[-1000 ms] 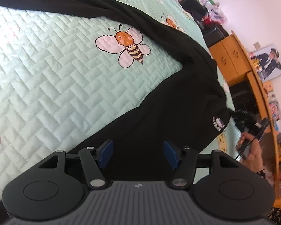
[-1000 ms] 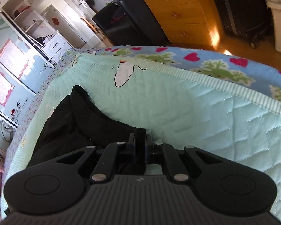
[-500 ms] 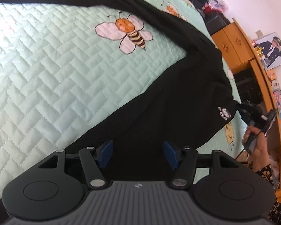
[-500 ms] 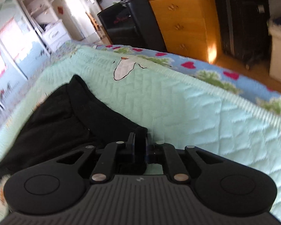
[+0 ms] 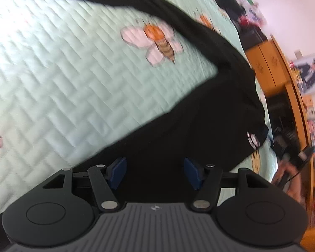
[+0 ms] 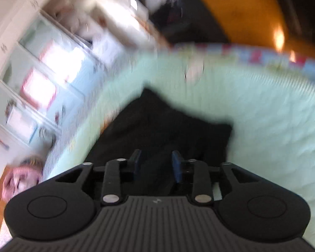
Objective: Fold clothes
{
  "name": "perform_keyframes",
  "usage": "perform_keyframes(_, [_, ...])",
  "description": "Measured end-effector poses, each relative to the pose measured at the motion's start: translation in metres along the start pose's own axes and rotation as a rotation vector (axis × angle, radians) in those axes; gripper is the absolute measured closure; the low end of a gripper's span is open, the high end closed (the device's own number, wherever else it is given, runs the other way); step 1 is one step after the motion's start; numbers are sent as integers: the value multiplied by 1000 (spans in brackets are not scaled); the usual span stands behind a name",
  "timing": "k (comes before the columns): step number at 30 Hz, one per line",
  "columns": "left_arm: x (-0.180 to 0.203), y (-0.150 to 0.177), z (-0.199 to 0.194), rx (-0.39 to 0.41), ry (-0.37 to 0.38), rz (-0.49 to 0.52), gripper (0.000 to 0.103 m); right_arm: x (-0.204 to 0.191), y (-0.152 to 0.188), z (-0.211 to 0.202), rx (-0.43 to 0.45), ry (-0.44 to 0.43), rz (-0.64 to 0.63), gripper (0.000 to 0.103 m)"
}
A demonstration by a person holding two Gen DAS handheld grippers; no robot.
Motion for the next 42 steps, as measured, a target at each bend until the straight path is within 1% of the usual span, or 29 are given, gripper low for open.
perform_keyframes(1, [0,-1,-9,28,-4,-2,40,7,5,7,-21,76,-13,86])
perform_keyframes(2, [0,-2,-19,56,3,-3,40,12,9,8,-13,128,-25,99])
perform_keyframes(3, [0,-3,-31,87,16,-8,40,14,12,3,12,151,-25,103])
perform_keyframes(4, [-2,-4,-44,120,27,-15,40,16,15,-3,37,173,-18,99])
perform_keyframes(7, [-12,-4,-80,206,36,-56,40,14,31,-28,97,196,21,97])
perform_keyframes(8, [-17,-4,-89,226,31,-79,39,12,37,-36,107,191,27,85])
perform_keyframes(9, [-24,-2,-98,242,24,-104,39,7,43,-44,111,173,21,67])
perform_keyframes(11, [-37,3,-115,271,6,-147,39,-10,58,-54,99,121,-31,58])
perform_keyframes(14, [-55,17,-137,304,-51,-165,39,-38,82,-63,50,33,-104,56])
perform_keyframes(16, [-64,27,-151,313,-109,-145,39,-55,98,-64,-8,-17,-136,50])
perform_keyframes(19, [-76,44,-169,333,-180,-110,38,-80,117,-63,-82,-54,-171,50])
perform_keyframes(22, [-96,61,-185,362,-221,-95,37,-103,133,-65,-132,-111,-183,47])
perform_keyframes(24, [-103,71,-191,387,-264,-40,37,-118,145,-65,-165,-130,-214,45])
perform_keyframes(26, [-104,80,-191,394,-306,65,37,-132,157,-64,-197,-139,-248,45])
perform_keyframes(27, [-103,85,-190,382,-308,112,37,-138,162,-65,-212,-139,-257,44])
perform_keyframes(29, [-103,90,-186,357,-274,182,37,-147,169,-66,-234,-136,-252,44])
perform_keyframes(31, [-103,94,-183,357,-259,218,37,-152,175,-70,-250,-128,-246,44])
perform_keyframes(33, [-110,96,-184,371,-262,207,37,-156,179,-76,-252,-114,-258,44])
perform_keyframes(36, [-131,96,-191,406,-225,116,37,-158,185,-86,-252,-93,-276,44])
perform_keyframes(38, [-146,97,-194,436,-214,61,37,-159,187,-90,-256,-78,-274,43])
perform_keyframes(40, [-158,98,-194,448,-235,63,37,-159,190,-88,-268,-66,-257,43])
perform_keyframes(42, [-164,97,-188,426,-253,114,37,-159,193,-86,-286,-51,-242,43])
Point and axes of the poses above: each gripper's, at about its wrist camera, not at the fingertips, and z roughly the way its jaws point, x to its right, y to its underside, the point moved 3 cm from there along z, roughly the way its jaws point, and after that the axes turned 4 degrees about -z, right-handed, at the moved point
